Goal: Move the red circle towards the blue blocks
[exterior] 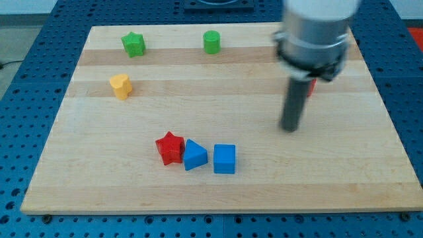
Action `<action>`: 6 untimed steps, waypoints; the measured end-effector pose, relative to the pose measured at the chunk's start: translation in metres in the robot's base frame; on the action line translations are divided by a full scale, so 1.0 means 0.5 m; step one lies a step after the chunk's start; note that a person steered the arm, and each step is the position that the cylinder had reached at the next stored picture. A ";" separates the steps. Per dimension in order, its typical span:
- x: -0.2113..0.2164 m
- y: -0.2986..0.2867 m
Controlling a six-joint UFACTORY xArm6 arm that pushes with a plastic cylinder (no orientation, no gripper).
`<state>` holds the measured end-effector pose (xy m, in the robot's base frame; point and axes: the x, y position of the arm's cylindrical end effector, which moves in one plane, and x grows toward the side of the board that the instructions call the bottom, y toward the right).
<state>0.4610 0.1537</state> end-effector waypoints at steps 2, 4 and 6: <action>-0.206 0.179; -0.112 -0.022; -0.022 -0.009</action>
<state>0.4498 0.1490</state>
